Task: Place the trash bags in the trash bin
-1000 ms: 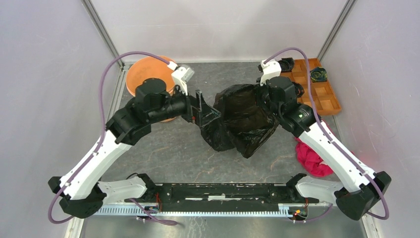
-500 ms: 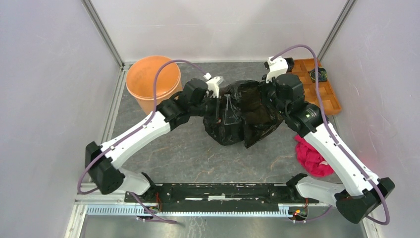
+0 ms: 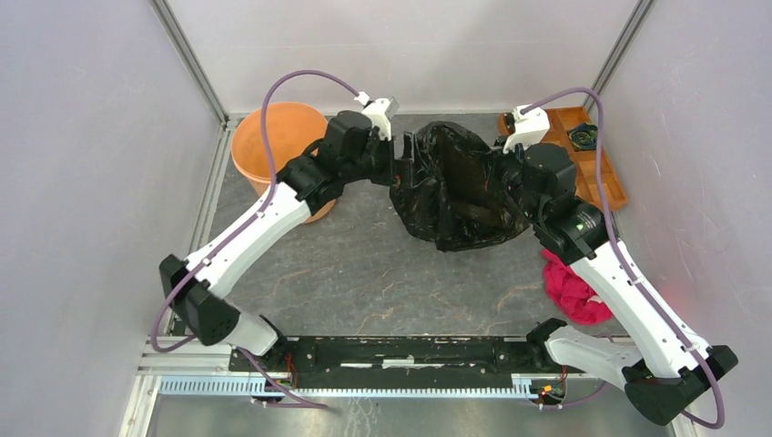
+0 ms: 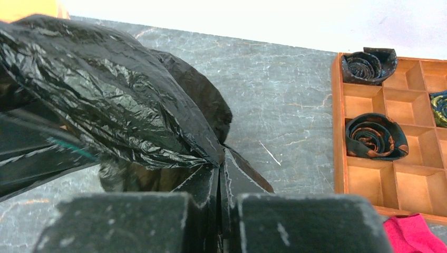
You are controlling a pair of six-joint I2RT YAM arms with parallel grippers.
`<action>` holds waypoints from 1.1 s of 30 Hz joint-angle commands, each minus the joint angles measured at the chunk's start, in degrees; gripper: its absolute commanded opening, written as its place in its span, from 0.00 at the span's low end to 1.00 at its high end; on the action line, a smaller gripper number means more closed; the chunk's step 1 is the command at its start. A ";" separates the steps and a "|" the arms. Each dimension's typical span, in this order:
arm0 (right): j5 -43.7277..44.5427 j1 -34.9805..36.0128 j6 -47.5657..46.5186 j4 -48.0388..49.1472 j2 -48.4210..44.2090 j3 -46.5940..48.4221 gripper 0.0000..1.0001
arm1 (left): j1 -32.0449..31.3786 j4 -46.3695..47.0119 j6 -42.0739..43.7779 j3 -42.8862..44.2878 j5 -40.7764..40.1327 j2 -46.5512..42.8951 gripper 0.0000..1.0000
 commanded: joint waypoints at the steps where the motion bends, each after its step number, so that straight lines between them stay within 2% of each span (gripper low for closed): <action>1: 2.76 -0.16 2.40 5.68 -1.31 -1.93 0.01 | -0.26 0.15 5.26 -4.74 1.88 -7.94 1.00; 6: 4.48 -0.08 4.04 7.30 -0.83 -2.56 0.01 | -0.33 2.81 0.50 -15.72 9.15 -15.65 1.00; 12: 2.27 -0.08 6.06 7.98 0.60 -2.72 0.00 | -0.74 20.22 -12.15 -32.86 17.41 -23.54 1.00; 16: 0.40 -0.16 6.25 8.44 0.57 -2.78 0.01 | -1.30 24.38 -14.63 -34.97 13.72 -21.60 1.00; 19: -0.68 -0.13 6.43 8.34 0.42 -2.65 0.01 | -1.30 22.62 -17.70 -32.15 8.73 -16.25 1.00; 21: -1.73 -0.12 6.52 8.06 0.27 -2.84 0.01 | -1.30 26.82 -20.59 -31.69 11.07 -12.81 0.98; 24: -2.25 -0.14 6.67 7.45 -0.22 -3.85 0.01 | -1.33 31.29 -24.35 -33.74 10.40 -10.11 0.89; 28: -2.36 -0.15 5.18 7.29 -2.14 -7.56 0.01 | -0.68 25.57 -23.12 -34.36 3.36 -9.05 0.64; 31: -0.77 -0.10 2.92 7.52 -2.88 -9.93 0.01 | 1.06 22.79 -20.33 -33.91 2.22 -8.37 0.44; 33: 1.68 -0.16 0.45 9.02 -2.18 -9.70 0.00 | 5.68 20.85 -19.38 -30.13 5.28 -7.05 0.30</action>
